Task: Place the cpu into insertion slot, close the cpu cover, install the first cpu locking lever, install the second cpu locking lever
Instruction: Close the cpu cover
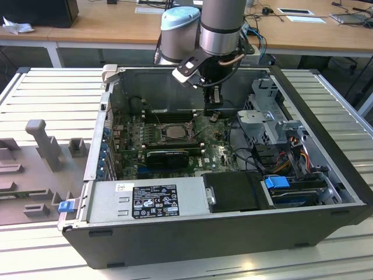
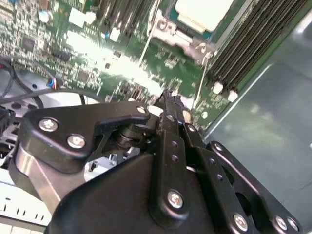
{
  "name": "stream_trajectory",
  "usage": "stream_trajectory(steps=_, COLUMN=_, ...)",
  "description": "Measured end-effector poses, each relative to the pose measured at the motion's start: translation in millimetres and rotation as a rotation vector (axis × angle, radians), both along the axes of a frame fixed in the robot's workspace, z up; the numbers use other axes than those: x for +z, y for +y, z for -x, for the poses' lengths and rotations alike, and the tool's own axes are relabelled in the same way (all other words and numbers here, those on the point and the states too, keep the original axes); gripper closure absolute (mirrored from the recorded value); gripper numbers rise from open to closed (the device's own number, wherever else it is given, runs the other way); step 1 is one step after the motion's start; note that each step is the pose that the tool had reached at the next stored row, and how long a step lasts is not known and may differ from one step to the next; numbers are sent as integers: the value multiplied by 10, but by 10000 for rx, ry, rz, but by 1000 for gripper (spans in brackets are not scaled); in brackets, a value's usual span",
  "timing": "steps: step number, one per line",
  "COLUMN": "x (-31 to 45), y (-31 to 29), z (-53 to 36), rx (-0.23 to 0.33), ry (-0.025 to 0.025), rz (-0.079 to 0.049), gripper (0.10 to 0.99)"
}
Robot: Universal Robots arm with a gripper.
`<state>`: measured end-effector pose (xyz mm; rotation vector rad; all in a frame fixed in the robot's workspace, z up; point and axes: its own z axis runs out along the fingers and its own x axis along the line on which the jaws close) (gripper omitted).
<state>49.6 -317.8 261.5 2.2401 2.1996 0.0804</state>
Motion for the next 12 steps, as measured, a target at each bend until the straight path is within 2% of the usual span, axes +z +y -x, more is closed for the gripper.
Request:
stream_trajectory(steps=1, x=-99, y=-1, z=-89, rx=115, ry=6, rz=-4, gripper=980)
stream_trajectory(steps=2, x=-131, y=-4, z=-21, rx=119, ry=28, rz=-4, gripper=980)
stream_trajectory(steps=3, x=-132, y=-4, z=30, rx=119, ry=27, rz=-5, gripper=980)
stream_trajectory(steps=6, x=-133, y=-3, z=109, rx=119, ry=28, rz=-5, gripper=980)
stream_trajectory(steps=12, x=-133, y=-3, z=182, rx=120, ry=28, rz=-5, gripper=980)
